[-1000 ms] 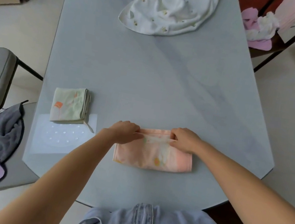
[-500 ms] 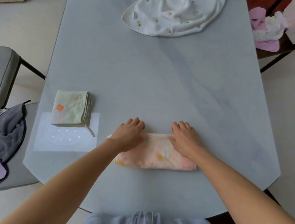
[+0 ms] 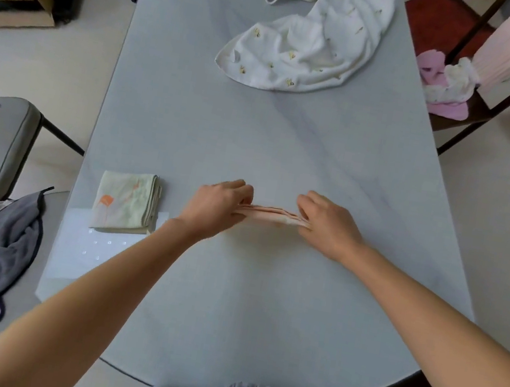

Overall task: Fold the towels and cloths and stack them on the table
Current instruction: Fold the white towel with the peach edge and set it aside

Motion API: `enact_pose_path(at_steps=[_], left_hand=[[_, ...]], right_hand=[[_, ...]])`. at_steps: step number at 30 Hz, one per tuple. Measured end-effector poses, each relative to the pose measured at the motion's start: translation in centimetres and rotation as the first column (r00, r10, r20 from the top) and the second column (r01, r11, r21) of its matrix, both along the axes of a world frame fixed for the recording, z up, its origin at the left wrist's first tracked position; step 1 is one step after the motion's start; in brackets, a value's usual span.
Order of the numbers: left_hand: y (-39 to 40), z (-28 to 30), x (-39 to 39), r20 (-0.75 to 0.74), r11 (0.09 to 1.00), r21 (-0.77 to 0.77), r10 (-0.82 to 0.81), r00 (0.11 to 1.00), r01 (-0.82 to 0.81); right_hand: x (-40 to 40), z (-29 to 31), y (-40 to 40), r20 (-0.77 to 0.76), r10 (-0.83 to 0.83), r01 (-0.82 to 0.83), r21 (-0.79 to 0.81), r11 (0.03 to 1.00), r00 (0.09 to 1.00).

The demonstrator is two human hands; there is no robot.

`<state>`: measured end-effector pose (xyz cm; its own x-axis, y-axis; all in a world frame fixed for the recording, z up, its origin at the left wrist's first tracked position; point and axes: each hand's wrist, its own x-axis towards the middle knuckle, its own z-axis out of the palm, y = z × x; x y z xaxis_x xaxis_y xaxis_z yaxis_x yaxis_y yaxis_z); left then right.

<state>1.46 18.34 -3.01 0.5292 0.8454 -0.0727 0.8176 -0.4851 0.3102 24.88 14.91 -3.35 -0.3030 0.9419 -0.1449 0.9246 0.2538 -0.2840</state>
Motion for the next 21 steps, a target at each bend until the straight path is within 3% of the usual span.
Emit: enact_pose_path(at_steps=[2,4,9,11,14,17,21], left_hand=[[0.1,0.7,-0.3,0.056,0.972,0.229,-0.067,0.996,0.053],[-0.3,0.3,-0.7,0.02,0.949,0.303,-0.099,0.995,0.088],[-3.6,-4.4,-1.1,-0.205,0.971,0.186,-0.112,0.972,0.151],[-5.8,-6.5,-1.2,-0.22,0.982,0.137,-0.099,0.971,0.131],[-7.3,-7.7,-1.5,-0.167,0.992,0.098,-0.068,0.984,0.085],[-7.2,-7.3,-2.4,-0.108,0.988,0.107,-0.1,0.989,0.112],[-6.4,-6.2,-0.3,0.203,0.989,0.118,0.061,0.977,-0.086]], right_hand=[[0.1,0.7,0.0,0.048,0.071,-0.08,0.229,0.97,0.996],[-0.1,0.3,-0.3,0.133,0.091,-0.127,0.298,0.946,0.987],[0.0,-3.7,-2.5,0.267,0.202,-0.252,0.171,0.952,0.942],[0.1,-5.8,-4.5,0.295,0.25,-0.287,0.09,0.954,0.922],[0.5,-7.2,-6.1,0.256,0.23,-0.256,0.074,0.964,0.939],[0.6,-6.8,-6.5,0.176,0.184,-0.212,0.154,0.965,0.967],[-0.4,-6.3,-5.1,0.042,0.005,-0.016,0.263,0.965,0.999]])
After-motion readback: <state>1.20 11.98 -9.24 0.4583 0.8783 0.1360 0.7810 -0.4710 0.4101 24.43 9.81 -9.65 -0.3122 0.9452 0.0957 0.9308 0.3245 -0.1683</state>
